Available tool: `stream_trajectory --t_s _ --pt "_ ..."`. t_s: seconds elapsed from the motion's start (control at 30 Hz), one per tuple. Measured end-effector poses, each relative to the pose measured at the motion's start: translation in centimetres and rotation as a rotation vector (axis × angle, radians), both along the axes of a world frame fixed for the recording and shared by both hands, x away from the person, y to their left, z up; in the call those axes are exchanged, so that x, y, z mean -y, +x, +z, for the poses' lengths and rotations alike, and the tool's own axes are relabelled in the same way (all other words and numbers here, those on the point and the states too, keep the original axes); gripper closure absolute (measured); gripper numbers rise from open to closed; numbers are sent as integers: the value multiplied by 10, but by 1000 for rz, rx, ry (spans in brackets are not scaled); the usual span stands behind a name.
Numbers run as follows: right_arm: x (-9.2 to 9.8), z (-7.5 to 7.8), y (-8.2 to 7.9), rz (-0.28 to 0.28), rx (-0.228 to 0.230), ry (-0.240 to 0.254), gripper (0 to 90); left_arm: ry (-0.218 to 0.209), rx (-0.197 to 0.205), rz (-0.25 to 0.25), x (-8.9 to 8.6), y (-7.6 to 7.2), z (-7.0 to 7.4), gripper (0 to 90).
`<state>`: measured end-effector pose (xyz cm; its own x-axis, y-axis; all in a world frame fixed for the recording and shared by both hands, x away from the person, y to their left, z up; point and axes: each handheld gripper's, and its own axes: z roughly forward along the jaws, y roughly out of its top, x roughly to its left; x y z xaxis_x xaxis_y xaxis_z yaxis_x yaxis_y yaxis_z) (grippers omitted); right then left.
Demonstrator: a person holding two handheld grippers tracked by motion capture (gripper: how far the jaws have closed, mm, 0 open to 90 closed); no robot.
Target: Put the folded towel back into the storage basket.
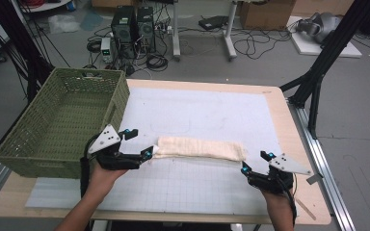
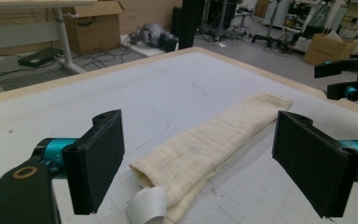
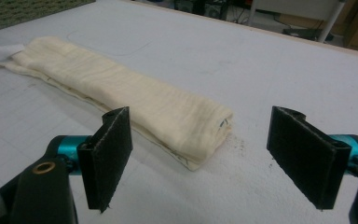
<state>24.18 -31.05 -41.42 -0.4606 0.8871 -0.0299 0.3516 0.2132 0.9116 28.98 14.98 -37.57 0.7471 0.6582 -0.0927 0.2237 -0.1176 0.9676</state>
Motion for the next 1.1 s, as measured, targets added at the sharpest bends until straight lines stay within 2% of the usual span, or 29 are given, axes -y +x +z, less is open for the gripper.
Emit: stream_trajectory --t_s 0.33,0.5,0.63,0.8,0.83,0.87,1.03,1.1 --pt "1 0 0 -2 3 -6 212 -10 -48 4 10 20 3 177" --pt "2 0 0 -7 5 -8 212 10 -68 16 16 29 2 177" --pt "5 1 -1 -38 10 14 214 29 -110 36 19 37 -4 177" --pt "7 2 -1 -56 7 15 214 63 -172 56 23 50 -16 183" --pt "7 2 -1 -58 7 14 214 63 -172 56 23 50 -16 185" --pt "7 2 -1 -60 9 15 214 83 -196 55 24 55 -21 187" --pt "10 2 -1 -72 10 14 214 119 -235 51 29 62 -33 203" --pt "11 2 -1 -79 5 22 214 119 -253 44 32 63 -38 209"
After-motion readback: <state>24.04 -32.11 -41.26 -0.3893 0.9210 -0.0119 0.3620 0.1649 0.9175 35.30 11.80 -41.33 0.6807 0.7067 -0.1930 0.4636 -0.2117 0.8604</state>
